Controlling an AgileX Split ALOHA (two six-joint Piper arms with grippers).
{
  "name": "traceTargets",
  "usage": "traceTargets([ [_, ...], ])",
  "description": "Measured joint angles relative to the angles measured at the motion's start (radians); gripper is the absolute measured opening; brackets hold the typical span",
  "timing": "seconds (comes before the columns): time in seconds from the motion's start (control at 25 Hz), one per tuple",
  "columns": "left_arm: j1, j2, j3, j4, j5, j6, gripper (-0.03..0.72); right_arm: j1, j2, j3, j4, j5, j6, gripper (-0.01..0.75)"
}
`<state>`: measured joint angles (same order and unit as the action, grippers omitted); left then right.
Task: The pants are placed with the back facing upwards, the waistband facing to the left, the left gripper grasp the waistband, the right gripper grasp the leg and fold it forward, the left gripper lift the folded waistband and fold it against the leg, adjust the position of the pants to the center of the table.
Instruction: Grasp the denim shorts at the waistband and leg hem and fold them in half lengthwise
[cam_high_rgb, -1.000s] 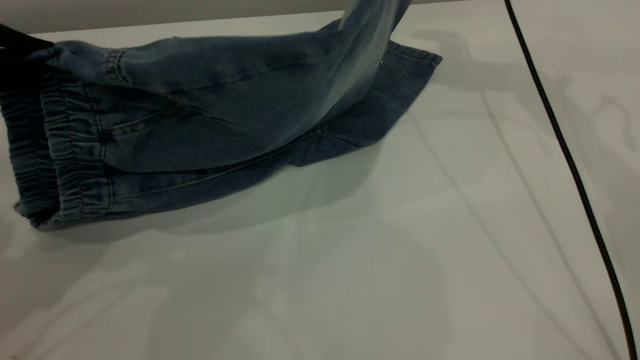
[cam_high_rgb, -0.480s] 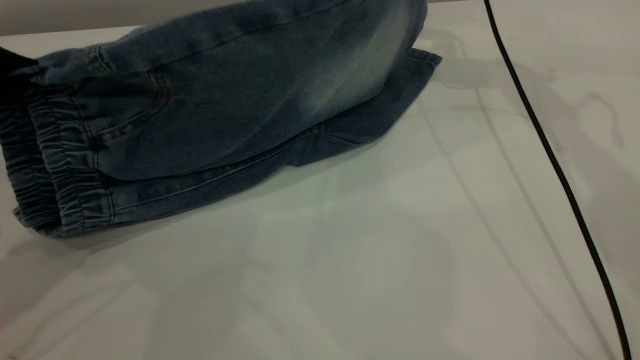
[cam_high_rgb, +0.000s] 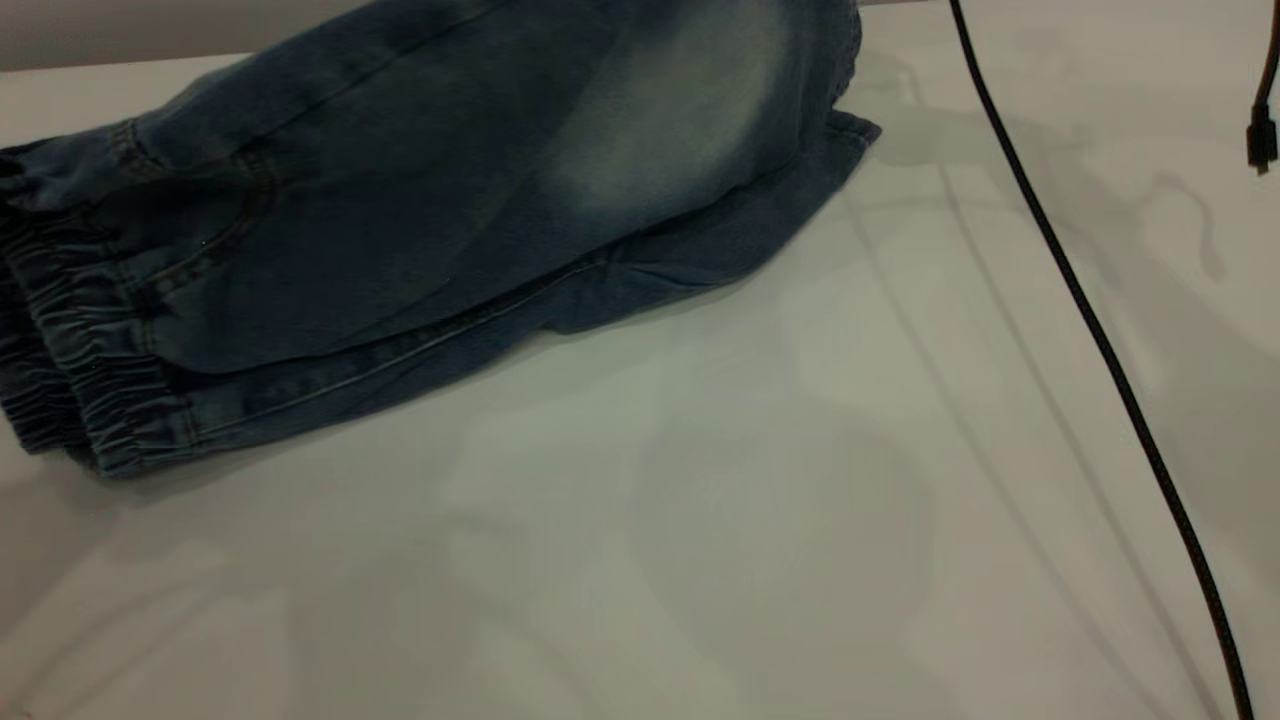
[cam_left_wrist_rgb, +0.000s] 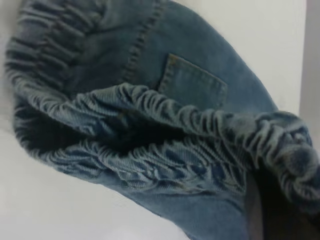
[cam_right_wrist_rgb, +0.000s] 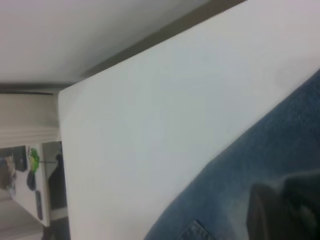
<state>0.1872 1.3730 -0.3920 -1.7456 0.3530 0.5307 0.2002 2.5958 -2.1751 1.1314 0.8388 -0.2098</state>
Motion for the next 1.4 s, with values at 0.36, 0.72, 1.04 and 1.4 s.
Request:
traceTargets([
  [0.36,0.000,0.000,0.000,-0.001,-0.142,-0.014,0.089,0.013,0.007,-0.001,-0.123,-0.037,0.067,0.008],
  [0.72,0.000,0.000,0.000,-0.001,-0.247,0.021,0.089,0.023,0.007,-0.001,-0.216,-0.030,0.114,0.008],
  [1.04,0.000,0.000,0.000,-0.001,-0.294,0.142,0.089,0.022,0.007,-0.001,-0.274,-0.015,0.147,0.008],
  [1.4,0.000,0.000,0.000,0.000,-0.296,0.177,0.089,0.022,0.007,-0.001,-0.276,-0.010,0.147,0.008],
])
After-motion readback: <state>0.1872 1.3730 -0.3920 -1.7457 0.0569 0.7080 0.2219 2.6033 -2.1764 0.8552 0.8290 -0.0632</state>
